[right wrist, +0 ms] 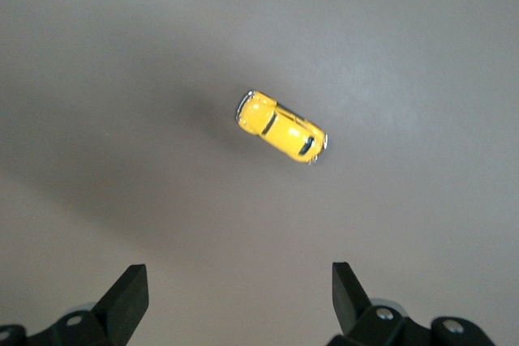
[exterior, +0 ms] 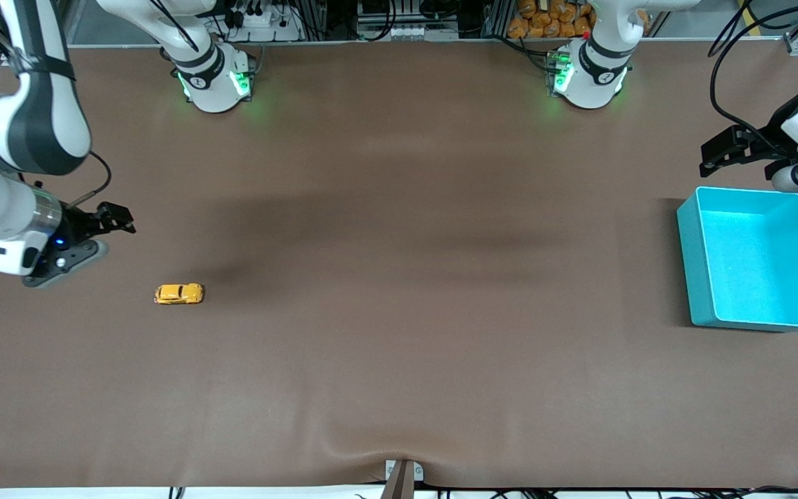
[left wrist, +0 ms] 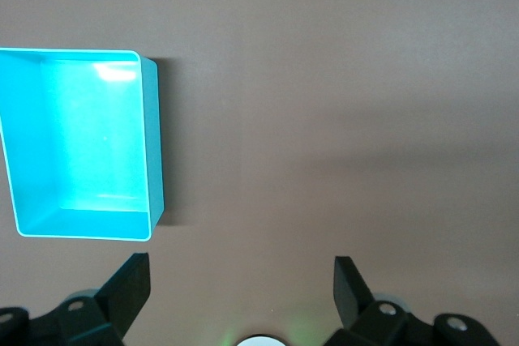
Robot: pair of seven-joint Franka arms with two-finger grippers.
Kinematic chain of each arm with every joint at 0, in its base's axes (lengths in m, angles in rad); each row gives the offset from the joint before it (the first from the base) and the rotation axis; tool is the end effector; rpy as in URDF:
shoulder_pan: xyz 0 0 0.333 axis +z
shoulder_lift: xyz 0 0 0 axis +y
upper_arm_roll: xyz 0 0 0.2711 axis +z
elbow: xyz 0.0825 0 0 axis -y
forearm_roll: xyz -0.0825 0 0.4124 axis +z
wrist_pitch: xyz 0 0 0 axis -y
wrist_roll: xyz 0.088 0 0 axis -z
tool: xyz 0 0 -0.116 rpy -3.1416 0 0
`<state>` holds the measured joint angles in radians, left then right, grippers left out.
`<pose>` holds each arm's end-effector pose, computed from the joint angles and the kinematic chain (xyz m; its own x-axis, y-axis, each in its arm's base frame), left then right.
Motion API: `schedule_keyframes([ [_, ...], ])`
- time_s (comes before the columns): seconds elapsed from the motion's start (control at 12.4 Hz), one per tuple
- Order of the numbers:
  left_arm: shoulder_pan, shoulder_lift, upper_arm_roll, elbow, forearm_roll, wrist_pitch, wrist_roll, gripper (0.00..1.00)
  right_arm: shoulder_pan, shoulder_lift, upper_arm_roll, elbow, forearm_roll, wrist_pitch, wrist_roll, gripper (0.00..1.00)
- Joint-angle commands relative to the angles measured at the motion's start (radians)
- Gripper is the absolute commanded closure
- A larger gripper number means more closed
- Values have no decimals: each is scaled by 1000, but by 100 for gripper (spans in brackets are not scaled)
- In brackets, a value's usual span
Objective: Wind and store yellow beetle car
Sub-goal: 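Reach the right gripper down over the yellow beetle car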
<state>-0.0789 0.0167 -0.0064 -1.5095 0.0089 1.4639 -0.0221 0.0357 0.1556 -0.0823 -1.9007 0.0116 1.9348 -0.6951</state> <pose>0.5739 -0.0479 0.5822 0.9961 -0.0621 -0.0620 -0.0628 -0.9980 -0.0102 0.5995 -0.0263 0.3431 0.7940 0.6005 -0.0942 0.5958 -0.7996 -0.0754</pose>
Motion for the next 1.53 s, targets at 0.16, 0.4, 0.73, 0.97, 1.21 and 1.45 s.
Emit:
schedule_keyframes([
  [0.16,-1,-12,0,-23,13,-8,1,0,3,74,-2,-84,-25,205,-423,0],
  [0.4,-7,-14,0,-49,14,-7,-1,0,4,175,-2,-78,-27,320,-709,0],
  [0.73,-10,-4,-1,-55,13,-5,-2,0,0,281,-1,-75,-18,410,-860,0],
  [0.97,-12,-1,-1,-55,9,-5,-2,0,0,306,-1,-80,-15,440,-903,0],
  [1.21,-12,-1,-1,-55,9,-5,5,0,1,331,1,-81,-12,492,-903,0],
  [1.45,-21,-3,-3,-71,14,-5,-1,0,3,360,1,-83,-10,536,-902,0],
])
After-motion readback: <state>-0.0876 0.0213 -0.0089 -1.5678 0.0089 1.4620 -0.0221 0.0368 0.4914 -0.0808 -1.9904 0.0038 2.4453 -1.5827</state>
